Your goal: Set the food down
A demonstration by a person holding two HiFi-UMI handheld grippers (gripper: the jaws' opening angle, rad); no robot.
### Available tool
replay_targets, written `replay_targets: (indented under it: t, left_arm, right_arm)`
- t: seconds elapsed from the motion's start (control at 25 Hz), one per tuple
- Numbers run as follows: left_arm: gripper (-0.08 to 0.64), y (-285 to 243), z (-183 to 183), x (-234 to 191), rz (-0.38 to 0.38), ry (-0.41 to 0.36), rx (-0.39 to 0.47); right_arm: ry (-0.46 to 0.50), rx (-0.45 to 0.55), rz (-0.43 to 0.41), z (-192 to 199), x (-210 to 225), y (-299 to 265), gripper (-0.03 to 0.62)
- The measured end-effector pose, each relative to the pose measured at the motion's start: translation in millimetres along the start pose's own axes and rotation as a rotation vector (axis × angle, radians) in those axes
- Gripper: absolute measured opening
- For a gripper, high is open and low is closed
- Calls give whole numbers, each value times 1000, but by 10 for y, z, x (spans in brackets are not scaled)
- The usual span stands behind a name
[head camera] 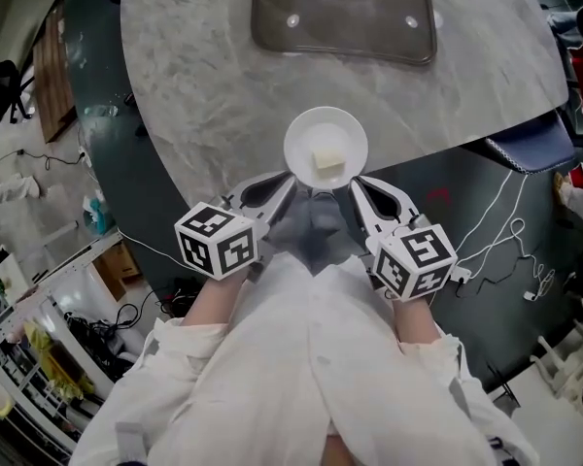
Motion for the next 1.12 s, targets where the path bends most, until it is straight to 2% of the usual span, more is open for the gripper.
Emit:
replay_targets:
  t: [0.48,0.84,1.12]
  left_arm:
    - [28,-71,199,-221,-45,105,3]
    - [28,-107,290,-352,-123,119,-26]
    - [31,-130,296,-411,-150,130,-21]
  right_arm:
    - [-15,-87,10,233,165,-129,2]
    - [-27,-97,58,329,294,-186,3]
    - [-61,-103,73,363,335,-246,5]
Point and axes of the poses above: the fingertips, and each gripper's own axes: y backward along the fingers, x to its right, z out of its underside, the point moved 5 cm from there along y, backward along the fingers, and after that the axes turned 10 degrees about z, right-handed, at the moved point
